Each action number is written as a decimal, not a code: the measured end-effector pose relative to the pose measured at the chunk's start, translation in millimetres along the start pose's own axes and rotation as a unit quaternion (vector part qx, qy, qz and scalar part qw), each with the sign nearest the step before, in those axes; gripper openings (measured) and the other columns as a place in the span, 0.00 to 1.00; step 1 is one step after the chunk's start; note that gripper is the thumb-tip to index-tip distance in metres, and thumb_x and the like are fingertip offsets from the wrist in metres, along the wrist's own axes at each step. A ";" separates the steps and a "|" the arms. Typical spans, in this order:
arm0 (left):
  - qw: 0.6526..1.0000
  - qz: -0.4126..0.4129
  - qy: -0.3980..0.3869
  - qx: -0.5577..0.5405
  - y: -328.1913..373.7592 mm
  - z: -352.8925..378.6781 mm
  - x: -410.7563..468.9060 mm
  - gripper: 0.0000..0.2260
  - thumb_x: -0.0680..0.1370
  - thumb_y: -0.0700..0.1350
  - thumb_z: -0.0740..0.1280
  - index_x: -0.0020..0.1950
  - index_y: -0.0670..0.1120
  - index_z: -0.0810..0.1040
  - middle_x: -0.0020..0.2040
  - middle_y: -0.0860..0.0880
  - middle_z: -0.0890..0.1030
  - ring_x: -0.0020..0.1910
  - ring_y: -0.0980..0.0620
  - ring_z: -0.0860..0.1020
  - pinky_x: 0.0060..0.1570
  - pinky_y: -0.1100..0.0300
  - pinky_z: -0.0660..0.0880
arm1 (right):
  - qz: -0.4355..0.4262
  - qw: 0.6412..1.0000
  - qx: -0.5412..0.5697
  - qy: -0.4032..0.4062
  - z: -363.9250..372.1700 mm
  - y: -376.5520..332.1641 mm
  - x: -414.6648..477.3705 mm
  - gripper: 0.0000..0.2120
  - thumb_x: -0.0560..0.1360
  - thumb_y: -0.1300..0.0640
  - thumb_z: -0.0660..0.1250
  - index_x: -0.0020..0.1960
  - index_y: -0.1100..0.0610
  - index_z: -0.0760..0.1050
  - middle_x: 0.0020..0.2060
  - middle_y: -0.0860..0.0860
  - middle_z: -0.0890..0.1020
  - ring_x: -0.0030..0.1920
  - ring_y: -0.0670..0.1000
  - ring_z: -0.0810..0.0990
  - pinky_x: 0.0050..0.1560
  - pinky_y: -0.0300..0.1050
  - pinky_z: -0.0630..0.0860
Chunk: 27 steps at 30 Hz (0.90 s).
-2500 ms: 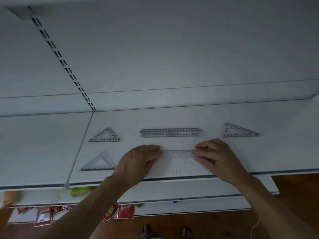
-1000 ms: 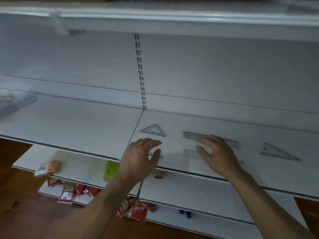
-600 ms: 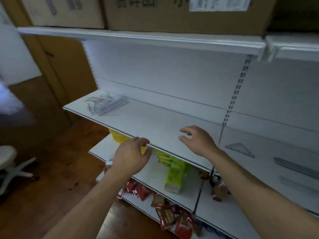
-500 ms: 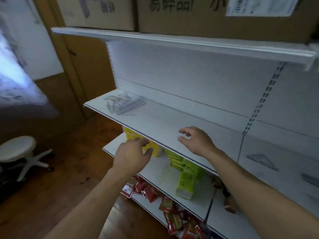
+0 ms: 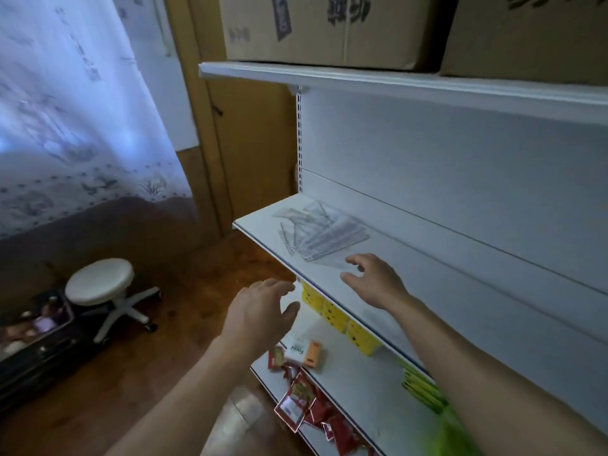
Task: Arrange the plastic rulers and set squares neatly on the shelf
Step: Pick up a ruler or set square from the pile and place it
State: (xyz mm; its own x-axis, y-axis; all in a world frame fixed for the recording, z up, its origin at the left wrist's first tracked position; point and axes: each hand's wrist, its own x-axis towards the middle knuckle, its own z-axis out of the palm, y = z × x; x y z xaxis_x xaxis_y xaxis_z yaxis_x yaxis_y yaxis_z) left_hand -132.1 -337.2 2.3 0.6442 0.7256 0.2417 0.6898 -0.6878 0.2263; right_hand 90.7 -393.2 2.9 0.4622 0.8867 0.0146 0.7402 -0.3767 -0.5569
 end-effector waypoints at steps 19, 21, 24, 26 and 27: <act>0.989 0.067 -0.098 -0.086 -126.1 45.3 238.6 0.18 0.79 0.56 0.62 0.67 0.54 0.74 0.64 0.56 0.77 0.59 0.55 0.77 0.54 0.58 0.79 | 0.081 0.996 -0.035 -0.002 67.7 -45.7 229.4 0.31 0.77 0.44 0.61 0.76 0.53 0.57 0.76 0.50 0.59 0.74 0.51 0.58 0.72 0.47 0.58; 0.984 0.090 -0.119 -0.095 -136.7 45.3 258.7 0.18 0.79 0.56 0.62 0.67 0.54 0.74 0.65 0.56 0.76 0.60 0.55 0.76 0.56 0.59 0.77 | 0.109 0.994 -0.032 0.000 72.7 -45.2 246.0 0.32 0.77 0.42 0.60 0.76 0.52 0.56 0.76 0.50 0.59 0.74 0.51 0.59 0.72 0.48 0.58; 0.979 0.124 -0.125 -0.106 -153.7 44.9 288.2 0.18 0.79 0.56 0.62 0.67 0.55 0.73 0.66 0.57 0.76 0.61 0.55 0.76 0.57 0.59 0.77 | 0.141 0.989 -0.050 0.010 78.2 -46.3 264.9 0.34 0.76 0.40 0.59 0.77 0.52 0.55 0.76 0.51 0.59 0.74 0.52 0.59 0.71 0.49 0.59; 0.975 0.149 -0.122 -0.109 -163.5 47.7 306.9 0.18 0.79 0.56 0.62 0.67 0.55 0.74 0.65 0.56 0.76 0.60 0.55 0.76 0.55 0.59 0.77 | 0.146 0.986 -0.085 0.000 85.3 -46.8 272.6 0.35 0.77 0.39 0.59 0.77 0.53 0.53 0.76 0.53 0.58 0.75 0.53 0.58 0.73 0.50 0.57; 0.973 0.162 -0.123 -0.112 -167.3 49.7 315.3 0.17 0.79 0.56 0.62 0.67 0.55 0.74 0.65 0.56 0.76 0.60 0.55 0.76 0.54 0.61 0.77 | 0.147 0.984 -0.105 -0.006 90.3 -47.0 274.6 0.35 0.77 0.39 0.58 0.77 0.54 0.53 0.76 0.54 0.58 0.75 0.54 0.58 0.73 0.51 0.57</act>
State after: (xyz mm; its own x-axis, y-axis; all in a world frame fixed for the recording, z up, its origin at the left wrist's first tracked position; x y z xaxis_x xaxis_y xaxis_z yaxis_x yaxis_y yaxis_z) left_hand -27.9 7.7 -6.2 0.8944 0.4343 0.1072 0.3661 -0.8483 0.3825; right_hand 138.7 -107.8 -42.0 0.6666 0.7336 -0.1323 0.6602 -0.6634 -0.3523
